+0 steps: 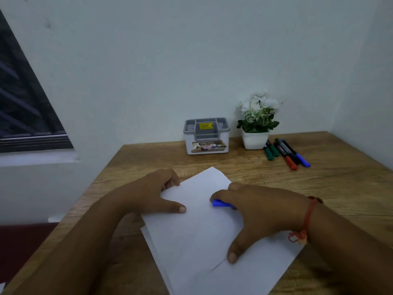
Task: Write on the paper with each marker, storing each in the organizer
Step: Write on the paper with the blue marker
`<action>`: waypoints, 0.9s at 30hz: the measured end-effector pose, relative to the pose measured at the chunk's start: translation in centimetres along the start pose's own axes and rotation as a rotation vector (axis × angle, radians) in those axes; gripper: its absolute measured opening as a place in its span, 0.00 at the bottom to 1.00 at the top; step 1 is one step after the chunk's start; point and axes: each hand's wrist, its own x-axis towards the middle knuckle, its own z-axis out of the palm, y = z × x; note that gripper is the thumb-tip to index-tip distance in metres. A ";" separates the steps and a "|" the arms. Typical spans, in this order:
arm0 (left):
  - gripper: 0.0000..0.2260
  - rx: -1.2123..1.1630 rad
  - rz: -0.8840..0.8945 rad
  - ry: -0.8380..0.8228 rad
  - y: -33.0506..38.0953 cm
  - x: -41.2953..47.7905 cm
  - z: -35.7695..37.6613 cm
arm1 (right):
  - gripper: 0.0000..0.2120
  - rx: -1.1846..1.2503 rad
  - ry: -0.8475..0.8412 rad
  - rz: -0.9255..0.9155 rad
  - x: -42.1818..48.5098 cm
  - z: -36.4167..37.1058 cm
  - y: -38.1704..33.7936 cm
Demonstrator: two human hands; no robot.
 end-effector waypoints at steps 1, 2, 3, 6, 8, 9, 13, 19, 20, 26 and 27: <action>0.24 0.004 -0.011 -0.014 0.1 -0.1 -0.1 | 0.51 0.000 -0.005 -0.002 -0.1 -0.1 0.0; 0.24 0.010 -0.019 -0.026 0.3 -0.2 -0.2 | 0.51 0.000 -0.008 -0.005 -0.1 -0.2 0.0; 0.24 0.018 -0.026 -0.038 0.4 -0.3 -0.2 | 0.50 0.004 -0.008 -0.006 -0.1 -0.3 0.0; 0.23 0.048 -0.025 -0.058 0.2 -0.4 -0.5 | 0.43 0.005 0.048 0.022 0.5 -0.6 -0.2; 0.22 0.054 -0.035 -0.037 0.0 -0.4 -0.6 | 0.27 -0.009 0.149 0.034 1.3 -0.7 -0.6; 0.21 0.046 -0.035 0.002 -0.1 -0.3 -0.6 | 0.18 -0.021 0.203 0.032 1.9 -0.9 -0.9; 0.24 -0.232 0.083 0.286 0.2 0.2 -0.6 | 0.09 -0.017 0.367 -0.028 3.4 -2.4 -2.5; 0.04 -0.616 0.192 0.367 1.5 0.3 0.0 | 0.13 0.137 0.573 -0.076 5.6 -0.8 -2.6; 0.03 -0.640 0.188 0.367 1.7 0.3 0.0 | 0.13 0.146 0.585 -0.082 5.8 -0.4 -2.7; 0.05 -0.749 0.192 0.347 1.7 0.1 -0.5 | 0.12 0.181 0.639 -0.070 5.6 0.1 -2.8; 0.05 -0.758 0.195 0.336 1.7 0.0 -0.5 | 0.12 0.186 0.635 -0.080 5.5 0.1 -2.9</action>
